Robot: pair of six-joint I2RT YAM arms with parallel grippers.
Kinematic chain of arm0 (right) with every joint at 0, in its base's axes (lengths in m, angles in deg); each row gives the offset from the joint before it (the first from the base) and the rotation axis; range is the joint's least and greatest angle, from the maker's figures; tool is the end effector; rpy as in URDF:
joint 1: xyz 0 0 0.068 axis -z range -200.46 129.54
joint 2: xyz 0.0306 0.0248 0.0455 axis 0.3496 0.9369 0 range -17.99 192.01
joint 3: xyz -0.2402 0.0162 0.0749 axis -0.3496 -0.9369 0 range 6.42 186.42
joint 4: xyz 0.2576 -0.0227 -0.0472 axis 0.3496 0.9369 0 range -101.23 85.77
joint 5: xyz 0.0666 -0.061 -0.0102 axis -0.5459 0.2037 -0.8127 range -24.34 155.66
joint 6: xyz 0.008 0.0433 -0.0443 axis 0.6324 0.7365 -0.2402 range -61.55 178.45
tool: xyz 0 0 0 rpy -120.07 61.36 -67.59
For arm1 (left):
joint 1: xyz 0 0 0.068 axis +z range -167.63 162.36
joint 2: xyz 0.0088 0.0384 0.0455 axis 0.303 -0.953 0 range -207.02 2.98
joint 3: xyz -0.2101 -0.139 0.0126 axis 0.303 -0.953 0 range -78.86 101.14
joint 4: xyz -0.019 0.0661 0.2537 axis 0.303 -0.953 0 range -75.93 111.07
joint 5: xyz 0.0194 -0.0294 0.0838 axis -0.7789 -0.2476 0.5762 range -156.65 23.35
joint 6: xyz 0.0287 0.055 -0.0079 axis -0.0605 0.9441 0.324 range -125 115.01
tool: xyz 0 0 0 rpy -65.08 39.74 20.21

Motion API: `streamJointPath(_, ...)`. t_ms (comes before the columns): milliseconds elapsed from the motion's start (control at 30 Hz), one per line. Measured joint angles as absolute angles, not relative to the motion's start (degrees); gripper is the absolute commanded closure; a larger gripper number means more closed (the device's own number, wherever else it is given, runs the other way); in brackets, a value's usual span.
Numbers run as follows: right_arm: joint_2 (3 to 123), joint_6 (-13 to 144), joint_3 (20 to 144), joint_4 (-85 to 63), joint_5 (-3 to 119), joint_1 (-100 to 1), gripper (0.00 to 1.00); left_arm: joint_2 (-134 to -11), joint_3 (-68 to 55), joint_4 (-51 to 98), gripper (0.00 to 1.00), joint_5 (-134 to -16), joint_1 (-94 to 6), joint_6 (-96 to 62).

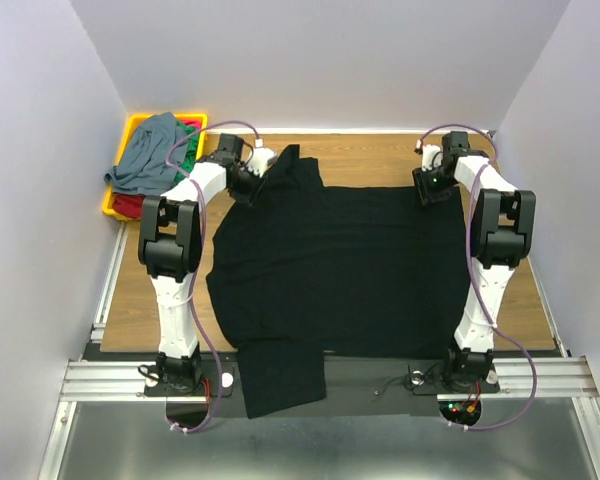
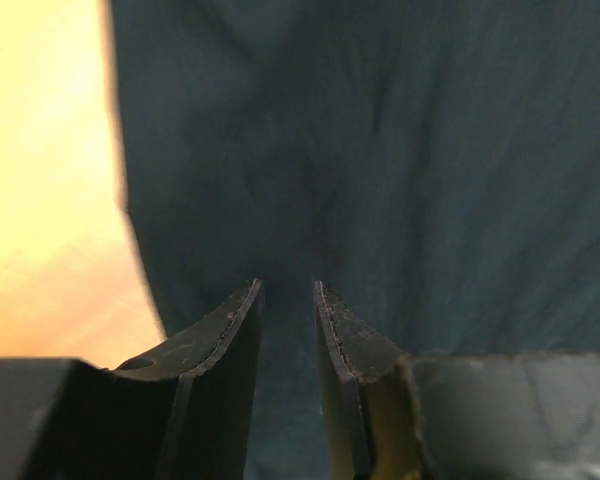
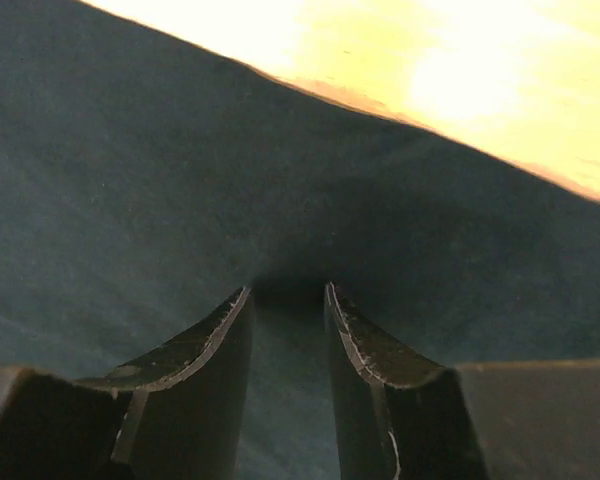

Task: Fold and stack the t-shirts
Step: Flatten the tshirt out

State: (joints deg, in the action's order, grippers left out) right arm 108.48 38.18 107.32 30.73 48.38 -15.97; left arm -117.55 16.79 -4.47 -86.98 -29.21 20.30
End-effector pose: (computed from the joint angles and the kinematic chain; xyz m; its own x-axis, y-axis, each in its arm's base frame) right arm 0.4578 -0.0217 0.1460 -0.8509 -0.2650 -0.4536 -0.3551 0.9264 0.1250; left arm 0.4549 -0.1101 0.1818 -0.5096 0.5132 -0.6906 0.6887 0.7244 0.0301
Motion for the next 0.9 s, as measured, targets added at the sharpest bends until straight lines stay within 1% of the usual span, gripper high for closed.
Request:
streamJointPath(167, 106.78, 36.63, 104.26, 29.24, 51.0, -15.97, 0.6, -116.24, 8.23, -1.39, 0.66, -84.16, -29.14, 21.75)
streamJointPath(333, 101.51, 33.31, 95.65, 26.86, 53.73, -15.99, 0.61, -109.62, -1.63, 0.53, 0.69, -81.56, -29.14, 23.63)
streamJointPath(500, 94.25, 28.22, 85.44, 28.67, 55.11, -16.04, 0.62, -102.73, -10.44, -1.59, 0.71, -81.45, -30.02, 25.83)
streamJointPath(567, 91.5, 25.42, 82.25, 31.93, 55.02, -16.04, 0.62, -99.67, -13.67, -3.91, 0.69, -81.89, -31.0, 26.88)
streamJointPath(667, 89.93, 22.99, 81.42, 37.7, 53.54, -16.01, 0.56, -97.18, -15.42, -9.3, 0.62, -83.95, -31.79, 28.22)
streamJointPath(733, 89.69, 22.71, 82.95, 40.34, 51.42, -15.77, 0.52, -96.11, -15.31, -11.42, 0.58, -85.85, -31.94, 28.87)
streamJointPath(800, 89.95, 23.41, 87.11, 42.86, 47.7, -15.6, 0.49, -95.24, -12.67, -13.96, 0.52, -88.82, -31.79, 29.09)
streamJointPath(867, 91.35, 27.14, 95.35, 43.38, 41.01, -15.55, 0.48, -95.21, -8.39, -14.33, 0.47, -91.01, -31.79, 29.0)
streamJointPath(900, 91.98, 28.54, 98.32, 42.99, 38.48, -15.55, 0.49, -95.39, -6.0, -14.11, 0.46, -92.12, -31.77, 28.76)
